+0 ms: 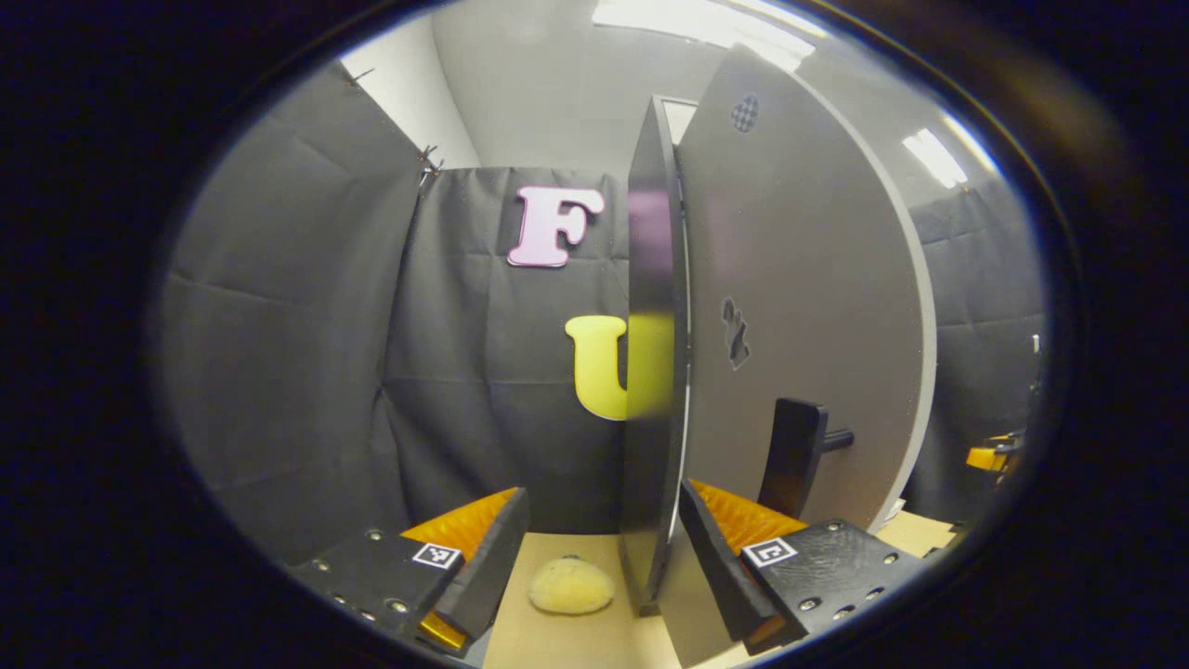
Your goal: Grasp the bottle in the cabinet with the left hand and place it on the coaster, then close the right door with the right hand and the left door with the left hand.
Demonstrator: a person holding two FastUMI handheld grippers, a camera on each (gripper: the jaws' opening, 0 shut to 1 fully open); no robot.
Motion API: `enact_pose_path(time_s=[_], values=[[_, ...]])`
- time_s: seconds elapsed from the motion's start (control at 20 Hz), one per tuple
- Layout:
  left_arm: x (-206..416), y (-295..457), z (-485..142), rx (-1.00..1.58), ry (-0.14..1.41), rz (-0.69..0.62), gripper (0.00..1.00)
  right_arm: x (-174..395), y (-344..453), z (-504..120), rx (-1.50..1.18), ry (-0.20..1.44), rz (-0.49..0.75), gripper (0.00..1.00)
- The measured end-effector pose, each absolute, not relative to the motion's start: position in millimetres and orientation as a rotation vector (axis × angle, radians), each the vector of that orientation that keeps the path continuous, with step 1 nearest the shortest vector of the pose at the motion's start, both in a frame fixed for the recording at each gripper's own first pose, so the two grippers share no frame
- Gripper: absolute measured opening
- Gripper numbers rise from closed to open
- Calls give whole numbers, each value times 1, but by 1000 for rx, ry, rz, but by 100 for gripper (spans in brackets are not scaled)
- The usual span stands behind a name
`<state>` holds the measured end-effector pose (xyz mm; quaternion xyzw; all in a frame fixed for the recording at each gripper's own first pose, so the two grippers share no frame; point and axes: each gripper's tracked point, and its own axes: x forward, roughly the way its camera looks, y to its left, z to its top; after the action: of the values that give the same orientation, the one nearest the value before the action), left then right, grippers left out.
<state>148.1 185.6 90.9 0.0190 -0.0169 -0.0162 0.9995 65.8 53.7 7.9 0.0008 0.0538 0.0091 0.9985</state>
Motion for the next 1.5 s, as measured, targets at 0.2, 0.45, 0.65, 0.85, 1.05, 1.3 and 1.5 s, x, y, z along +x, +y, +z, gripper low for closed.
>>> enact_pose_path(time_s=[0.2, 0.45, 0.65, 0.85, 1.05, 1.3, 1.5], values=[[146, 171, 95, 81, -26, -11, 96, 71, 41, 6, -27, 119, 9, 97], [143, 141, 92, 71, -9, 23, 100, 82, 34, 6, -52, 117, 30, 97], [140, 118, 98, 104, -27, 88, 94, 97, 21, 8, -36, 131, 67, 97], [136, 88, 91, 64, -36, 145, 94, 106, -4, 8, -65, 133, 89, 97], [148, 46, 89, 82, -60, 151, 94, 113, -28, 0, -61, 150, 100, 97], [149, -11, 94, 71, -85, 138, 100, 125, -40, 10, -22, 123, 141, 97], [115, -25, 90, 96, -74, 173, 100, 128, -48, 9, -25, 108, 186, 96]])
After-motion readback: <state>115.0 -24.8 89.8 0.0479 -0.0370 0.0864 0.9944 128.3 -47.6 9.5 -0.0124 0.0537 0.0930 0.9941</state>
